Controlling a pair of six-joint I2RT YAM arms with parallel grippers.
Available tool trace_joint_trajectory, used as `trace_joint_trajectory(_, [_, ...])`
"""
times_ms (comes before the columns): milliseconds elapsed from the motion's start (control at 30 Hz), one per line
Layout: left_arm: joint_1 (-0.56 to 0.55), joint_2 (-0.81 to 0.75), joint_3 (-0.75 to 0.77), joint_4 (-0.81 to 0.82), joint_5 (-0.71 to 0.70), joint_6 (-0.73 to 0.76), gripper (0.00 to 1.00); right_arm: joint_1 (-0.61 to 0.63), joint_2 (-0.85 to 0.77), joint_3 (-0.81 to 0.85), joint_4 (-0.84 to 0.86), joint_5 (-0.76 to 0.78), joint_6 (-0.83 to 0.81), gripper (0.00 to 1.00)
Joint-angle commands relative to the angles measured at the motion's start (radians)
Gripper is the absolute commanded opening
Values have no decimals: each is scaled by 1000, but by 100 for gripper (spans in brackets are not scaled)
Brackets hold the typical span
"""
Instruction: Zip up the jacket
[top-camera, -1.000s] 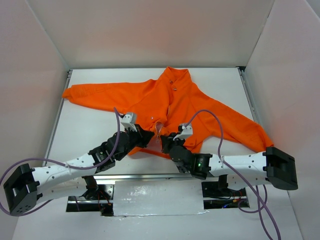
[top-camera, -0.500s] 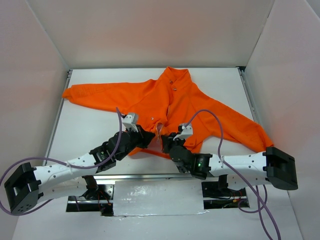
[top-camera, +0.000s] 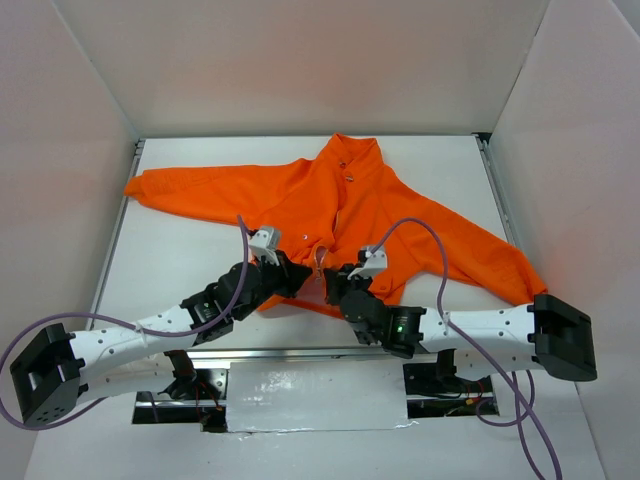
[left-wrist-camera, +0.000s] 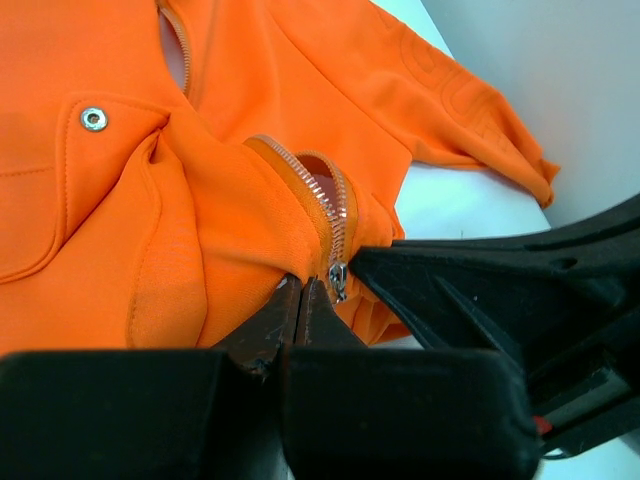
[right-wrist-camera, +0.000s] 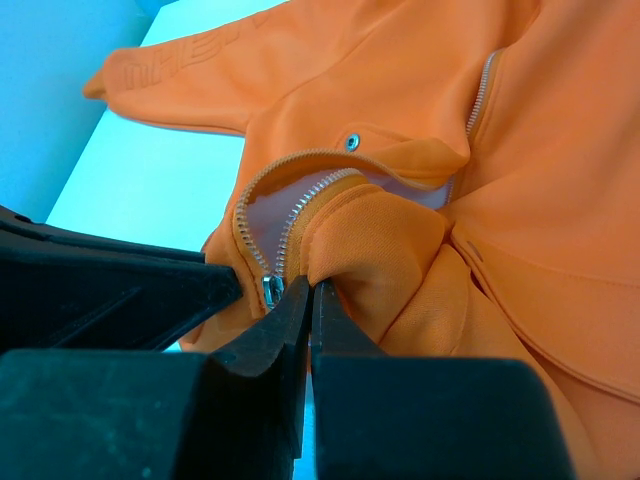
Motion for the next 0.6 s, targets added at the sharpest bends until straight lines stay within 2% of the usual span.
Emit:
trace_joint_trajectory(0, [-6, 4, 27, 57, 70, 66, 0, -8, -39, 19, 21, 34, -2, 0])
trace_joint_trajectory(233, [-5, 41, 47, 10, 174, 144, 0, -13, -74, -2, 33, 16, -26, 0])
trace_joint_trajectory(567, [-5, 29, 16, 50, 344, 230, 0, -34, -61, -30, 52, -46, -23, 0])
